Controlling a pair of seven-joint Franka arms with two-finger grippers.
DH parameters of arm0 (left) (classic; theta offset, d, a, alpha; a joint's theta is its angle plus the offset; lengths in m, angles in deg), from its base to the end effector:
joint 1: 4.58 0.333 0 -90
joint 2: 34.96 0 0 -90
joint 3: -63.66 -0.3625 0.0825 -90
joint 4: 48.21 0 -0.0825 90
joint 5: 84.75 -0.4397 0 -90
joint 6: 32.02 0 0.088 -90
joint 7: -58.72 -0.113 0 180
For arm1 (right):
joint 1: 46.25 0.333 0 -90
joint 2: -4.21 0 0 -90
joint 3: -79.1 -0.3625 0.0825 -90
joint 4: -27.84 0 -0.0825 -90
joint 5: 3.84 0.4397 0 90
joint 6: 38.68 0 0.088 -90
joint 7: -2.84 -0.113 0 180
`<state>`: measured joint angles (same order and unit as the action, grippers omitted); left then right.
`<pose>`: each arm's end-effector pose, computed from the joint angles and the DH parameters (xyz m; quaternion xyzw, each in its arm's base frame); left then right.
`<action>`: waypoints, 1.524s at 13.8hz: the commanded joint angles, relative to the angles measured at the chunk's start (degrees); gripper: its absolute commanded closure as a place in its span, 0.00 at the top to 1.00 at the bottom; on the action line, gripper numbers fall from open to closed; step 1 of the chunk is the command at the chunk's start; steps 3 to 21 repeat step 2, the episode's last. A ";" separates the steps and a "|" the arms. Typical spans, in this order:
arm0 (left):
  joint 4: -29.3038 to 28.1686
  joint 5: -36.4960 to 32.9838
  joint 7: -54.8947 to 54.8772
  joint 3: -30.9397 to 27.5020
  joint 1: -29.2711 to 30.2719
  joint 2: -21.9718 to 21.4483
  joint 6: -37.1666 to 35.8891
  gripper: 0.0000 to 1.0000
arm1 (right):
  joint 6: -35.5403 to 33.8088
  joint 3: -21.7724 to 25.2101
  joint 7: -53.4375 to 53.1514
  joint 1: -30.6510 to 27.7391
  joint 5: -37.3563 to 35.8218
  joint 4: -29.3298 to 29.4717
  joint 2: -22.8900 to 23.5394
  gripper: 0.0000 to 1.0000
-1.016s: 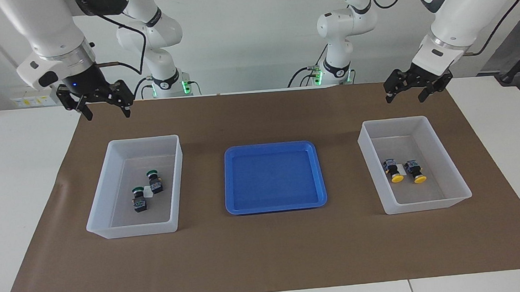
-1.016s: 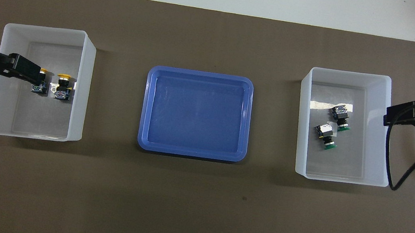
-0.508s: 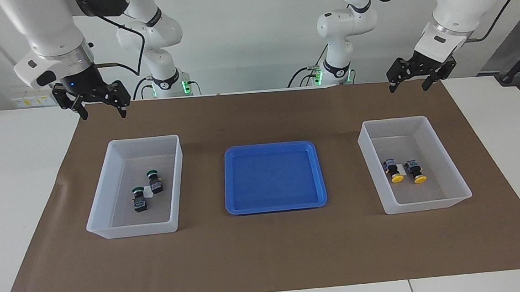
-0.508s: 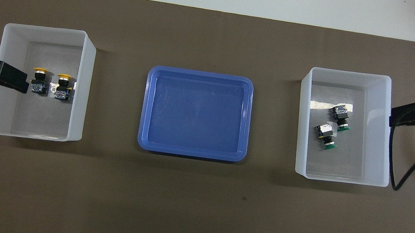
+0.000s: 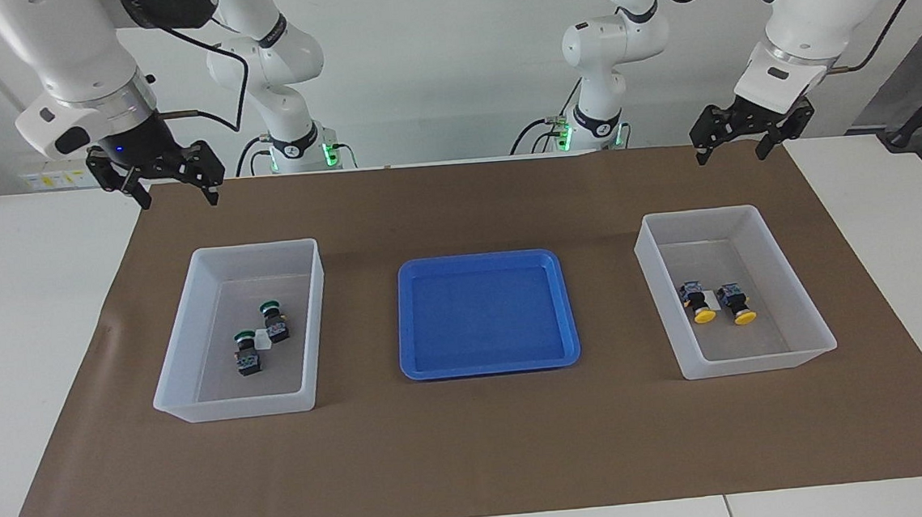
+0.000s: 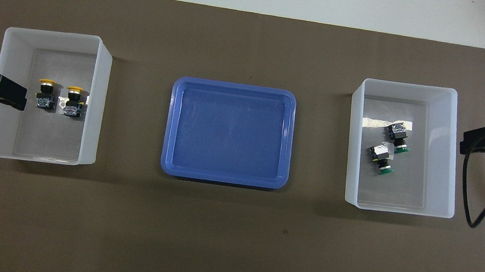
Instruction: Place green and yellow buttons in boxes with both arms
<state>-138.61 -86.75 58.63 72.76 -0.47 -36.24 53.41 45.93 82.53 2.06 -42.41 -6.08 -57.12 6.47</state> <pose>0.5914 -0.0486 0.6680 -0.9984 0.0434 0.0315 0.0206 0.6147 0.0005 0.6789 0.9995 -0.0046 -0.0225 0.0209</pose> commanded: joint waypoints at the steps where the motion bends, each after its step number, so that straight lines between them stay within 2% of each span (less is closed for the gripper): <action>1: -1.89 -0.72 0.44 -0.23 -0.42 -1.62 2.19 1.00 | -0.15 -0.35 1.40 -0.77 1.36 -1.08 -1.03 1.00; 21: -1.89 -0.63 0.44 -0.23 -0.50 -1.62 2.28 1.00 | -0.06 -0.35 1.22 -0.77 1.36 -1.08 -1.03 1.00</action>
